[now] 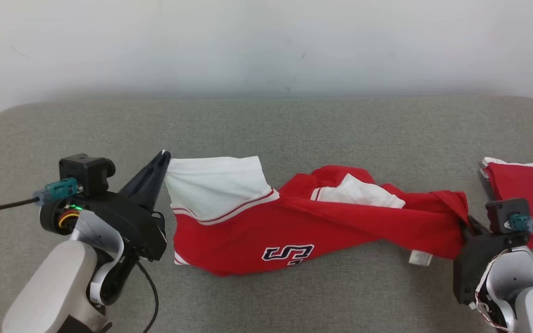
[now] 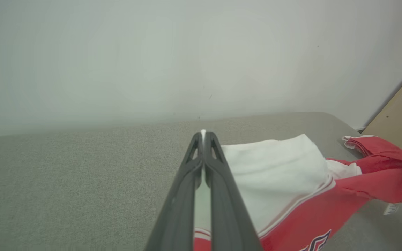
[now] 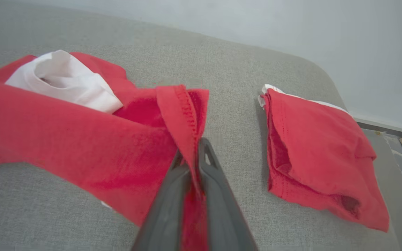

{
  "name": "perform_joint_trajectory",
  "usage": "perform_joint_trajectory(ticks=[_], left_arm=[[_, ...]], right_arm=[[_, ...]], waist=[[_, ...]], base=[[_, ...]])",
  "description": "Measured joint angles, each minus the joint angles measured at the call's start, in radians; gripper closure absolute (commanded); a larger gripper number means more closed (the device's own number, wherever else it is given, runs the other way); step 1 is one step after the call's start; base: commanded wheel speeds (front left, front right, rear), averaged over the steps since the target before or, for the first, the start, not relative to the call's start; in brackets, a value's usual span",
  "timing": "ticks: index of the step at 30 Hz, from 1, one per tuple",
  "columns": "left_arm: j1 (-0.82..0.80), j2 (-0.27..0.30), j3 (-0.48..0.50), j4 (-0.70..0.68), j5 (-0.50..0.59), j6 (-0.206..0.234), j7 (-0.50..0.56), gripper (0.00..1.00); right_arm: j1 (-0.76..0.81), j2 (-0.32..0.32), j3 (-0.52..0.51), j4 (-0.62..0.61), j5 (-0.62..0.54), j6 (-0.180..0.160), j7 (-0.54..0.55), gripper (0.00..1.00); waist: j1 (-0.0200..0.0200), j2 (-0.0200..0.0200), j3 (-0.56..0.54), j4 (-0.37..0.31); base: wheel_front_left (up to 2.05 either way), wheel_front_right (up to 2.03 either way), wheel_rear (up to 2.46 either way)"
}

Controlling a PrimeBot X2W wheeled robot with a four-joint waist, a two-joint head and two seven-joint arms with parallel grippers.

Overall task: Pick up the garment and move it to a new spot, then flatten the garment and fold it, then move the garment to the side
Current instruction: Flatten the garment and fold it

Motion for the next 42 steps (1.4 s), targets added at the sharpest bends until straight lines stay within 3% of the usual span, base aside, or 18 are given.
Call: perform_joint_trajectory(ticks=[7,13,20,29,30,31,33,38,42], left_arm=[[0.001,-0.003,-0.013,0.02,-0.004,-0.002,-0.004,1.0],[0.013,-0.008,-0.019,0.033,-0.008,-0.003,-0.009,1.0],[0.02,-0.007,-0.021,0.041,-0.014,-0.006,-0.017,1.0],[0.011,-0.002,-0.023,0.041,-0.014,-0.005,-0.018,1.0],[0.009,-0.002,-0.024,0.041,-0.014,-0.005,-0.018,1.0],[0.008,-0.002,-0.024,0.042,-0.014,-0.003,-0.018,1.0],[0.003,-0.002,-0.026,0.043,-0.014,-0.002,-0.018,1.0],[0.0,-0.001,-0.023,0.039,-0.014,-0.001,-0.033,1.0],[0.0,0.016,0.02,-0.003,-0.016,0.012,-0.092,1.0]], right_arm=[[-0.005,0.046,-0.034,0.063,0.011,0.0,0.074,0.0],[0.086,0.04,-0.011,0.045,0.029,0.0,0.153,0.0],[0.179,0.037,0.004,0.028,0.026,0.0,0.078,0.0],[0.136,0.056,0.08,0.128,0.035,0.0,-0.082,0.0],[0.127,0.057,0.088,0.138,0.035,0.0,-0.095,0.11],[0.119,0.057,0.096,0.147,0.035,0.0,-0.108,0.56],[0.11,0.055,0.102,0.161,0.035,0.0,-0.128,1.0],[0.117,0.045,0.108,0.125,0.061,0.0,-0.157,1.0],[0.16,0.019,0.104,-0.044,0.19,0.0,-0.151,1.0]], waist=[[0.0001,0.0,0.012,0.012],[0.0,0.0,0.007,0.011],[0.0001,0.0,0.015,0.001],[0.0001,0.0,0.038,-0.008],[0.0001,0.0,0.04,-0.009],[0.0001,0.0,0.041,-0.01],[0.0001,0.0,0.04,-0.01],[0.0001,0.0,0.025,-0.011],[0.0,-0.0001,0.0,-0.019]], base=[[0.0,0.0,0.0],[0.0,0.0,0.0],[0.0,0.0,0.0],[0.0,0.0,0.0],[0.0,0.0,0.0],[0.0,0.0,0.0],[0.0,0.0,0.0],[0.0,0.0,0.0],[0.0,0.0,0.0]])
